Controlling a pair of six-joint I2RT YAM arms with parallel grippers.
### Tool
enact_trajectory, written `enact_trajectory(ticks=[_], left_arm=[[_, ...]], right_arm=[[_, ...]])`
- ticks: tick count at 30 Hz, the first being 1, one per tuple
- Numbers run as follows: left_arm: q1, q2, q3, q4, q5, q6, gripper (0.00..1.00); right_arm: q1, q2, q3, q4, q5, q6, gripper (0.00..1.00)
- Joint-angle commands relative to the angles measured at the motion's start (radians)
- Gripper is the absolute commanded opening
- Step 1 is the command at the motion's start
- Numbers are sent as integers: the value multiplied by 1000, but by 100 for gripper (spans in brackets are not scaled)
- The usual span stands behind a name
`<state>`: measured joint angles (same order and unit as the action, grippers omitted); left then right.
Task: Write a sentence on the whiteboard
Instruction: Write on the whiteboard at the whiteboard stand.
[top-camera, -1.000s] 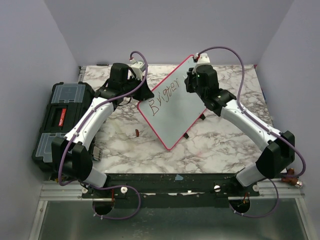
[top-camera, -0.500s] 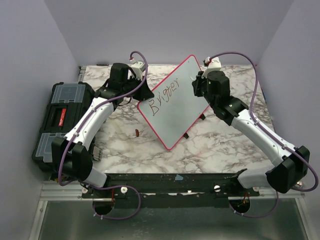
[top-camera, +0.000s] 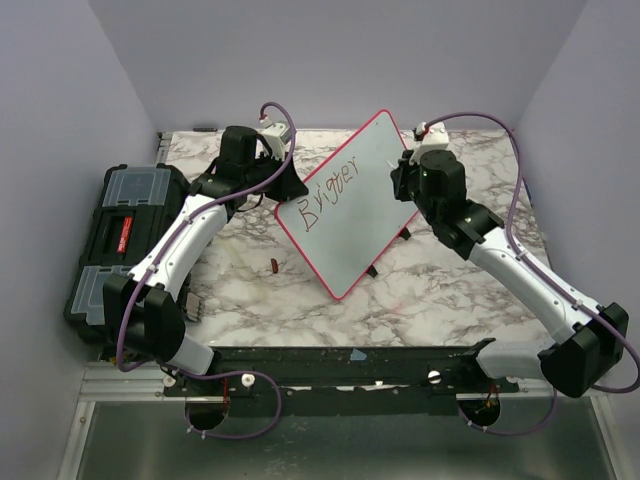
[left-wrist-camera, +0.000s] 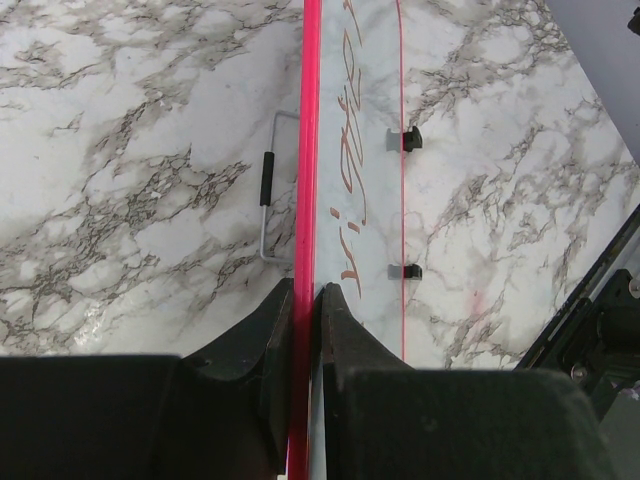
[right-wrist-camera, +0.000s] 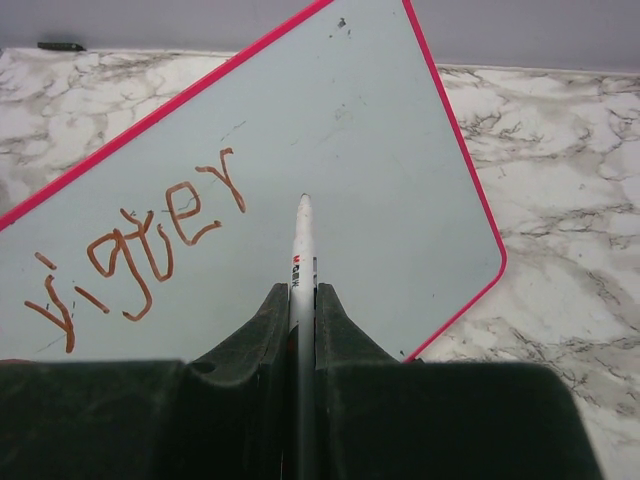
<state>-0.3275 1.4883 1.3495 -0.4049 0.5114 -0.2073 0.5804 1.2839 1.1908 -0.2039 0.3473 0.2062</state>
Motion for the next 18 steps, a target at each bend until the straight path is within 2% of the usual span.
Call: enact_trajectory(ticks=[1, 8, 14, 18], left_arm=[[1, -38, -3, 48, -44, 54, 0], [1, -42, -6, 50, -39, 52, 0], [1, -45, -12, 57, -34, 49, 0], [1, -51, -18, 60, -36, 49, 0]], right_arm=[[-3, -23, -18, -23, 23, -18, 1], [-20, -34, -41, -3, -54, -14, 1], [-71, -13, -24, 23, -211, 2, 1], [-71, -2, -22, 37, -247, 6, 1]])
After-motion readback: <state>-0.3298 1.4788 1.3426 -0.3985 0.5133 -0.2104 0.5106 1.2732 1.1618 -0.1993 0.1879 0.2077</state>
